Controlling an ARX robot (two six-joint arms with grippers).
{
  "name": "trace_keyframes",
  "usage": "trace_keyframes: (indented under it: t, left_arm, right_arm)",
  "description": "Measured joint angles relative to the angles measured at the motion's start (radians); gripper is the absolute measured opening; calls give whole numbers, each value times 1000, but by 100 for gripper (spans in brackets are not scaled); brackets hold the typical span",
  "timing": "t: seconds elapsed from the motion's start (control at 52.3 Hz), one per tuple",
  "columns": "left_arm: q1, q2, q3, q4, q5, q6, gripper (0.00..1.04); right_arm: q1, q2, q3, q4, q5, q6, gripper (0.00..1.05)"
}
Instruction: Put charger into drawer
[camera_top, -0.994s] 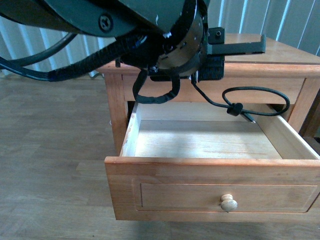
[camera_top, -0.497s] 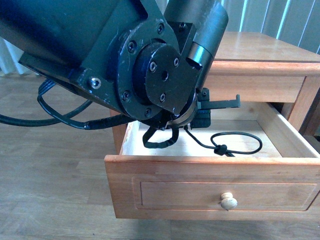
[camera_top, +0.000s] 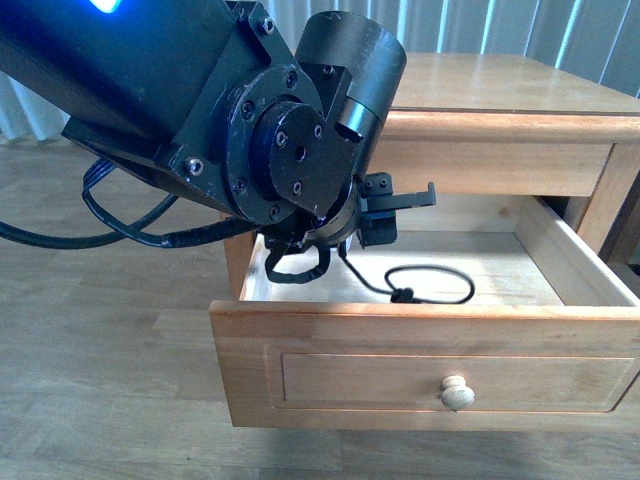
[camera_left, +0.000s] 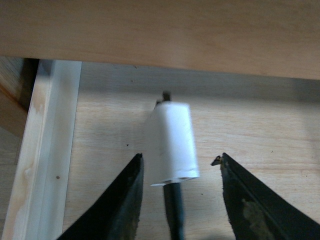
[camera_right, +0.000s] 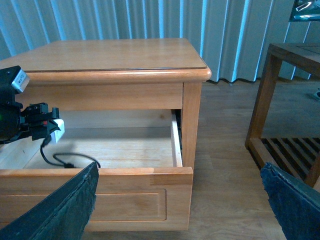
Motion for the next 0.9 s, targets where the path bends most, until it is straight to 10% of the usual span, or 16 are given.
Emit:
trace_keyframes:
  t: [0.268, 0.899]
  left_arm:
    - [47, -153, -140, 55, -50, 10, 100]
    - [206, -915, -665, 72, -53, 116, 99]
  right_arm:
    - [0, 0, 0, 0, 0, 0, 97]
    - [0, 0, 0, 0, 0, 0, 97]
